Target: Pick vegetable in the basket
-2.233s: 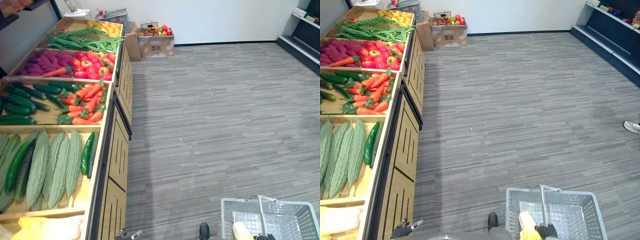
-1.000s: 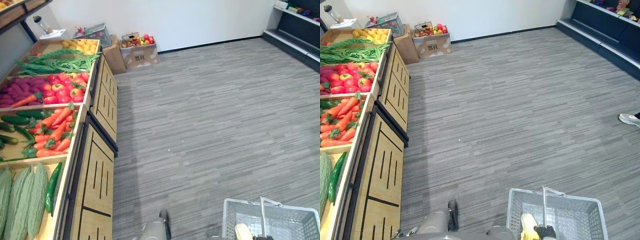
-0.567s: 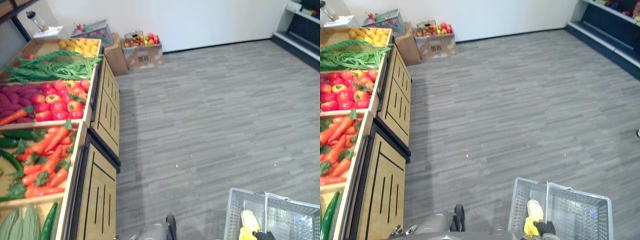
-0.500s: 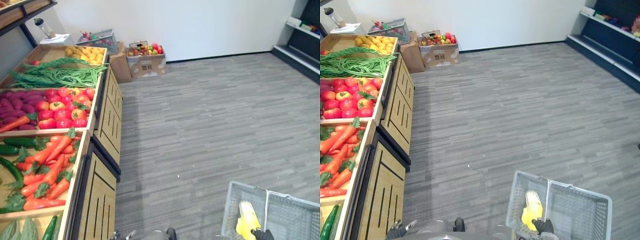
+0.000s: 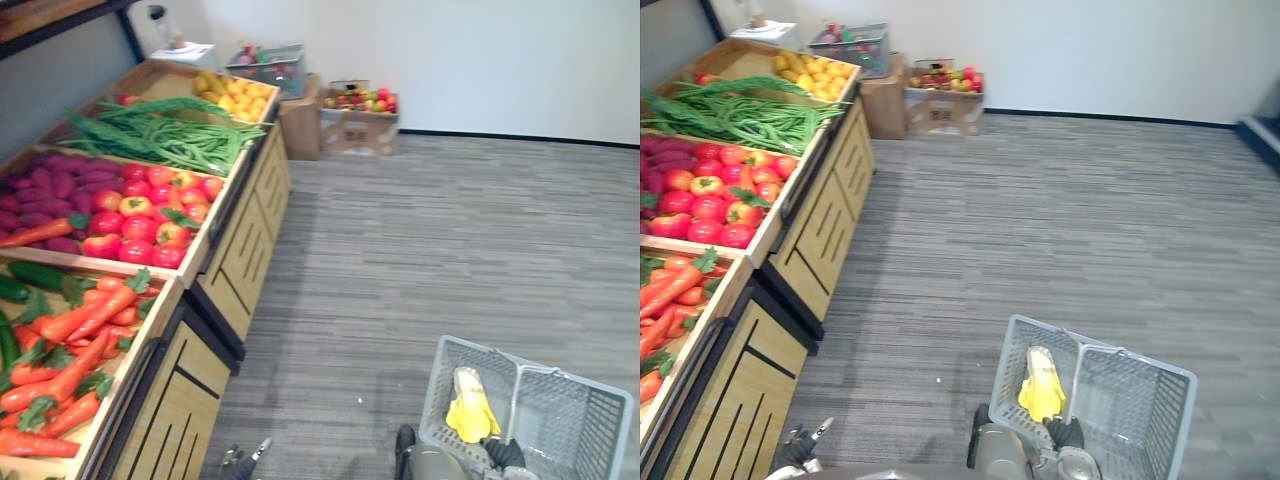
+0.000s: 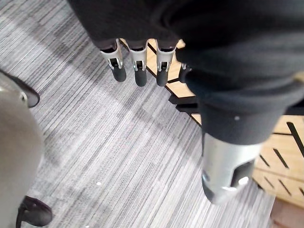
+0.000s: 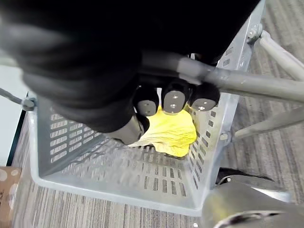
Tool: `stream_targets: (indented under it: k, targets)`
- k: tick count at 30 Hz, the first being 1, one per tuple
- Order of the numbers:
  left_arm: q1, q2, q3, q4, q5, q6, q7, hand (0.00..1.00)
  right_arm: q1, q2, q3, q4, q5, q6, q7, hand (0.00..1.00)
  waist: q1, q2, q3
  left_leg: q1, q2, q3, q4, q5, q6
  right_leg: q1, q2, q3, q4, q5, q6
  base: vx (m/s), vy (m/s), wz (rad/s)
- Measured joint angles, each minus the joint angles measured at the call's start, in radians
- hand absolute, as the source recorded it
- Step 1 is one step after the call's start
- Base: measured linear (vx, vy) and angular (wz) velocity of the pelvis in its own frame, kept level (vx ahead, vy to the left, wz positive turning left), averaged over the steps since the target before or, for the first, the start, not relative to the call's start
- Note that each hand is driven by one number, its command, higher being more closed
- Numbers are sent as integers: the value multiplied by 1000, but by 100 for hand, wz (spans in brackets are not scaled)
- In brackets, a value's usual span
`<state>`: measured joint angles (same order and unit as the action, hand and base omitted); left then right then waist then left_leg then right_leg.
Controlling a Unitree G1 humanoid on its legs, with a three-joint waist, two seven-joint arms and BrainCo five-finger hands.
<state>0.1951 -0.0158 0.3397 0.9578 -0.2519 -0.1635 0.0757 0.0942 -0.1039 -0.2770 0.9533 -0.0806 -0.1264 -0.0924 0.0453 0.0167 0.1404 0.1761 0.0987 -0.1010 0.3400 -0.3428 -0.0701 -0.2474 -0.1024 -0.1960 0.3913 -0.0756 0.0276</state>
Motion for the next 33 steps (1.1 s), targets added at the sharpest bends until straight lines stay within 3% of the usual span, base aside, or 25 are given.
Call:
stream_targets:
  k: [2, 5, 6, 8, 11, 12, 14, 17, 19, 23, 25, 27, 28, 29, 30, 31, 32, 33]
  targets:
    - [16, -19, 45, 0, 1, 1, 9, 0, 1, 0, 4, 3, -5, 19, 3, 100, 0, 0, 0, -42, 16, 6, 157, 70, -1, 70, -1, -43, 11, -64, -13, 356, -261, 49]
    - [20, -20, 66, 0, 38, 1, 26, 0, 18, 6, 12, 3, -11, 33, 8, 100, -1, -4, 2, -181, 53, 29, 457, 253, -15, 163, 6, -99, -20, -116, -22, 304, -196, 51]
    - [22, -20, 69, 0, 38, 1, 29, 0, 20, 10, 11, 5, -13, 35, 8, 100, 2, -4, 2, -241, 87, 69, 562, 268, -23, 195, 7, -118, -40, -129, -29, 273, -122, 41]
    - [22, -15, 68, -1, 38, 0, 31, 0, 24, 11, 0, 9, -24, 35, 8, 100, -4, -5, 3, -321, 130, 156, 633, 222, -11, 245, 4, -155, -85, -132, -27, 254, -89, 54]
    - [30, 5, 48, 2, 39, 1, 36, 0, 25, 11, -47, 57, -28, 35, 5, 100, -5, -18, 6, -343, 179, 355, 496, 165, -7, 347, -28, -231, -149, -128, -17, 207, 3, 67]
    - [29, 15, 29, 3, 40, 2, 35, 0, 25, 10, -66, 70, -28, 34, 5, 100, -7, -22, 6, -336, 185, 433, 404, 172, 2, 371, -45, -262, -158, -128, -6, 168, 65, 89]
    - [22, 31, -1, 9, 51, 8, 33, 0, 36, 3, -98, 88, -28, 35, 5, 100, -18, -21, 5, -314, 192, 649, 193, 251, 42, 426, -71, -342, -166, -136, 39, 211, 108, 123]
    - [11, 71, -40, 23, 81, 34, 34, 0, 38, 18, -106, 96, -30, 32, 4, 100, -13, -55, 10, -304, 118, 693, 93, 251, 43, 461, -92, -385, -237, -119, 67, 162, 151, 107]
    - [28, 86, -40, 42, 84, 47, 38, 0, 19, 19, -106, 110, -41, 27, 1, 100, -1, -65, 14, -309, 105, 693, 87, 247, 58, 484, -87, -400, -286, -100, 96, 103, 85, 36]
    - [67, 75, -39, 69, 103, 64, 59, 0, 6, 16, -109, 121, -77, 11, -2, 100, 7, -56, 10, -276, 85, 721, 34, 224, 92, 495, -87, -403, -294, -97, 102, 10, 40, 3]
    - [64, 67, -39, 80, 107, 82, 73, 0, 4, 12, -115, 122, -77, 8, -10, 100, 5, -38, -1, -272, 58, 721, -17, 180, 124, 462, -106, -410, -228, -152, 114, -26, 145, 22]
    - [64, 82, -48, 78, 111, 88, 73, 0, 10, 14, -132, 124, -77, 9, -10, 100, 5, -64, -14, -244, 3, 730, -34, 165, 128, 449, -184, -438, -138, -213, 154, 28, 148, 37]
    - [66, 92, -63, 78, 113, 89, 73, 0, 21, 13, -137, 125, -77, 8, -10, 100, 3, -73, -20, -234, -11, 739, -36, 155, 119, 452, -206, -453, -110, -211, 165, 134, 93, 48]
    - [66, 96, -70, 85, 113, 94, 73, 0, 17, 3, -145, 125, -78, -1, -10, 100, -2, -70, -22, -242, -16, 723, -40, 139, 120, 382, -270, -412, 119, -205, 142, 122, 104, 69]
    - [58, 100, -83, 82, 110, 101, 73, 0, -1, -7, -161, 114, -77, -17, -29, 100, -16, -69, -22, -236, -34, 689, -54, 136, 123, 275, -325, -327, 348, -109, 40, 150, 141, 81]
    - [54, 107, -93, 77, 108, 101, 73, 0, -4, -15, -157, 113, -77, -21, -29, 100, -20, -73, -22, -224, -45, 665, -71, 140, 131, 232, -343, -292, 430, -34, 21, 144, 162, 112]
    - [39, 125, -108, 73, 105, 101, 75, 0, 6, -23, -148, 117, -76, -26, -29, 100, -25, -67, -18, -193, -58, 607, -106, 148, 140, 177, -349, -224, 548, 82, 40, 169, 109, 104]
    - [35, 128, -110, 66, 99, 101, 77, 0, 9, -21, -147, 119, -76, -28, -29, 100, -24, -72, -19, -183, -63, 576, -118, 153, 144, 159, -338, -198, 583, 63, 42, 229, 89, 135]
